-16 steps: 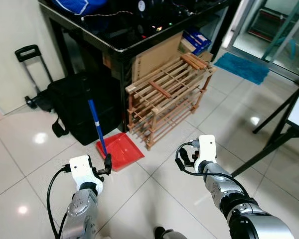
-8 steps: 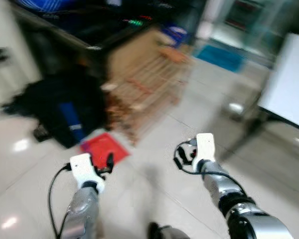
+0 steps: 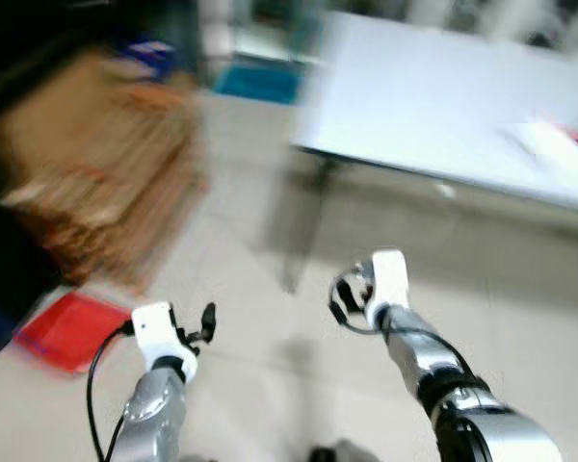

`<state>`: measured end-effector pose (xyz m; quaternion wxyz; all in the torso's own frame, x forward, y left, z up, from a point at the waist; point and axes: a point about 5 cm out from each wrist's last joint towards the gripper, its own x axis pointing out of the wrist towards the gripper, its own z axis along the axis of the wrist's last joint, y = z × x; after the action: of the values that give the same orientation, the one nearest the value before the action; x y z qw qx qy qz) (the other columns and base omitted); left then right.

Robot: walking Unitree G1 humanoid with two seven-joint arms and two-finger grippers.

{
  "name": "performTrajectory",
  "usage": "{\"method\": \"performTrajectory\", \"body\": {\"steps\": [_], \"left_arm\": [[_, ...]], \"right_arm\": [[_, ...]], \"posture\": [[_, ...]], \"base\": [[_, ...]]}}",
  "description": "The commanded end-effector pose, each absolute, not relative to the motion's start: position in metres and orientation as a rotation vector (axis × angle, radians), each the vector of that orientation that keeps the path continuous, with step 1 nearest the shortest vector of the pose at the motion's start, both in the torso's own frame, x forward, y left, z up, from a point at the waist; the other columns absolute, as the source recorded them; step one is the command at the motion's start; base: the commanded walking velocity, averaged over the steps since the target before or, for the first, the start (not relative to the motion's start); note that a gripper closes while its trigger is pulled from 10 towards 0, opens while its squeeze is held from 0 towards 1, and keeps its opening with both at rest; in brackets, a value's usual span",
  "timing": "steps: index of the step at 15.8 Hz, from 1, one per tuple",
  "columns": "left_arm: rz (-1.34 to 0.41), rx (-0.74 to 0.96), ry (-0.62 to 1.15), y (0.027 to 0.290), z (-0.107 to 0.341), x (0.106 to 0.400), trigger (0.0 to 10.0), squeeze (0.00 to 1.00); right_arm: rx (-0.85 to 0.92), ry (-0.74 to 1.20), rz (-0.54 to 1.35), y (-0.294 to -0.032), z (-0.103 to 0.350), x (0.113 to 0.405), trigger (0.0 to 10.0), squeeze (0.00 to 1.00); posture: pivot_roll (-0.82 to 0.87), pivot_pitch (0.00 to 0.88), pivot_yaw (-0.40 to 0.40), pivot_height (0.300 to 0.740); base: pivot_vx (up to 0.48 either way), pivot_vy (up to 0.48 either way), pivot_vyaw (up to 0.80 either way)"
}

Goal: Picking trash to rubbish bin

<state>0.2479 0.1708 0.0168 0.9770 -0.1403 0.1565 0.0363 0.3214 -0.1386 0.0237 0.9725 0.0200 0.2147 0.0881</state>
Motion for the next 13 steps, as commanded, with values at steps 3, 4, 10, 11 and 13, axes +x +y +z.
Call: {"method": "performTrajectory", "body": {"steps": [3, 4, 10, 11, 13], "left_arm": [[0.064, -0.276, 0.356, 0.166, 0.010, 0.243, 10.0, 0.00], [0.064, -0.279, 0.358, 0.166, 0.010, 0.243, 10.0, 0.00], [0.149, -0.218, 0.334, 0.197, 0.019, 0.244, 10.0, 0.00], [0.138, -0.194, 0.329, 0.198, 0.021, 0.243, 10.0, 0.00], [0.086, -0.112, 0.311, 0.203, 0.035, 0.243, 10.0, 0.00]], "right_arm": [[0.042, 0.470, 0.145, -0.146, 0.015, 0.315, 10.0, 0.00], [0.041, 0.470, 0.144, -0.146, 0.015, 0.315, 10.0, 0.00], [0.090, 0.430, 0.150, -0.138, 0.025, 0.322, 10.0, 0.00], [0.103, 0.415, 0.151, -0.137, 0.028, 0.325, 10.0, 0.00], [0.117, 0.353, 0.150, -0.135, 0.043, 0.335, 10.0, 0.00]], "posture": [[0.01, 0.141, -0.051, 0.740], [0.01, 0.144, -0.051, 0.740], [0.05, 0.135, -0.033, 0.740], [0.05, 0.134, -0.035, 0.740], [0.06, 0.128, -0.030, 0.740]], "base": [[0.000, -0.404, -0.74], [0.000, -0.360, -0.75], [0.000, 0.000, -0.20], [0.000, 0.000, 0.00], [0.000, 0.000, 0.00]]}}
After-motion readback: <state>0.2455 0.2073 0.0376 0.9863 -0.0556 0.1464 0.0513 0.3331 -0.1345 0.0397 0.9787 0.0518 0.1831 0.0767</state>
